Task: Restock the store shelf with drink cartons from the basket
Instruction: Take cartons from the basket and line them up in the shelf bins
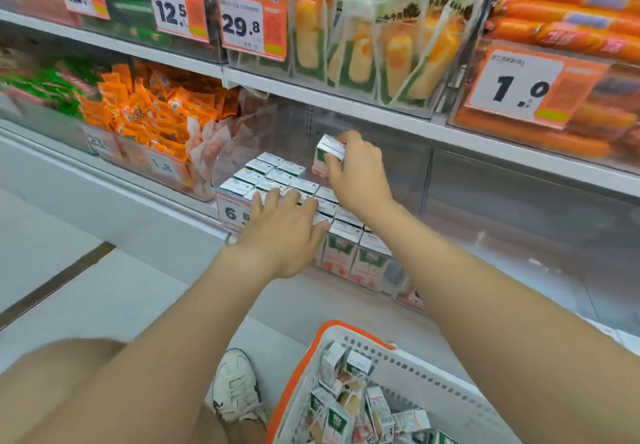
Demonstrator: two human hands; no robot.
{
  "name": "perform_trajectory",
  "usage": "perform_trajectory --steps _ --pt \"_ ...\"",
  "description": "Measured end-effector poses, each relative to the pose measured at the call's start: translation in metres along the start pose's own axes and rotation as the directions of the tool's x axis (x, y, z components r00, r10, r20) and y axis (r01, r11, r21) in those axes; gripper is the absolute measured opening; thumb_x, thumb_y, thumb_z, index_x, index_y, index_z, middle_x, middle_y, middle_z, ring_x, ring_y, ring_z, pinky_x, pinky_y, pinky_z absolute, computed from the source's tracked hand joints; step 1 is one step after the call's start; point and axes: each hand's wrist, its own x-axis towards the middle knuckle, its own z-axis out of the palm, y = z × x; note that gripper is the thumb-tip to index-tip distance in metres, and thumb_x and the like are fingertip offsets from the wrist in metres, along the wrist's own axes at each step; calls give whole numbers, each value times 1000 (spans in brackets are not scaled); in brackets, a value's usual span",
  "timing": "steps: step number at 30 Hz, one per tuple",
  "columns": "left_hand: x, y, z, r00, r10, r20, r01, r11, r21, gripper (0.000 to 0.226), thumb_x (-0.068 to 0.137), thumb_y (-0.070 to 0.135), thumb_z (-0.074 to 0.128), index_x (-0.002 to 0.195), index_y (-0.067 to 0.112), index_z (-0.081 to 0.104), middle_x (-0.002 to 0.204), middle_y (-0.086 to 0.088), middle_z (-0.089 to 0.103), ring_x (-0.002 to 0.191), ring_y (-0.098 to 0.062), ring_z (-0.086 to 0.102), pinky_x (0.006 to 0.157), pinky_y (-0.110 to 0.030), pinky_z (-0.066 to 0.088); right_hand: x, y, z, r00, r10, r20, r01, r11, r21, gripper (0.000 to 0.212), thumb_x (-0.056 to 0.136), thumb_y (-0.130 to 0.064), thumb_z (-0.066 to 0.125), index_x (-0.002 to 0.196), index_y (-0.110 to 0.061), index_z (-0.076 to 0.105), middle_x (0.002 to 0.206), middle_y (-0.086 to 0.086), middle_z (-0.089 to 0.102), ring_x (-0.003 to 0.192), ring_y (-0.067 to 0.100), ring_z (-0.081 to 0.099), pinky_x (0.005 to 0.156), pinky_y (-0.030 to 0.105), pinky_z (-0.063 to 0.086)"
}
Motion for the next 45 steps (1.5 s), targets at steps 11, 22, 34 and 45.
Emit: perform_trajectory --steps 11,22,34,45 --pt "0 3 -6 998 22 55 -26 997 70 57 108 57 22 150 21 36 146 -13 43 134 -42 39 119 -61 24 44 8 40 915 174 365 -109 975 -192 39 105 -25 50 133 1 55 132 25 60 114 42 60 95 47 54" --pt "-7 12 -7 990 -26 139 18 998 58 59 109 55 19 153 17 34 159 -15 34 152 -44 21 124 -67 11 41 18 34 862 163 481 -100 983 -153 23 97 -14 44 93 0 61 98 20 68 86 39 60 71 41 50" --pt "-55 42 11 960 -36 -279 -40 964 -263 8 92 24 56 98 21 61 93 -1 65 88 -29 61 71 -44 55 -144 14 -41 961 -259 -93 251 964 -91 22 84 -18 48 99 -17 64 83 -2 65 73 23 59 61 37 46" --pt "-90 89 174 737 133 662 -200 979 27 31 96 3 51 121 14 65 112 -10 64 96 -31 67 77 -43 56 -293 152 17 779 212 590 -129 975 -179 28 87 -24 41 90 -20 69 81 4 70 73 25 65 67 42 60"
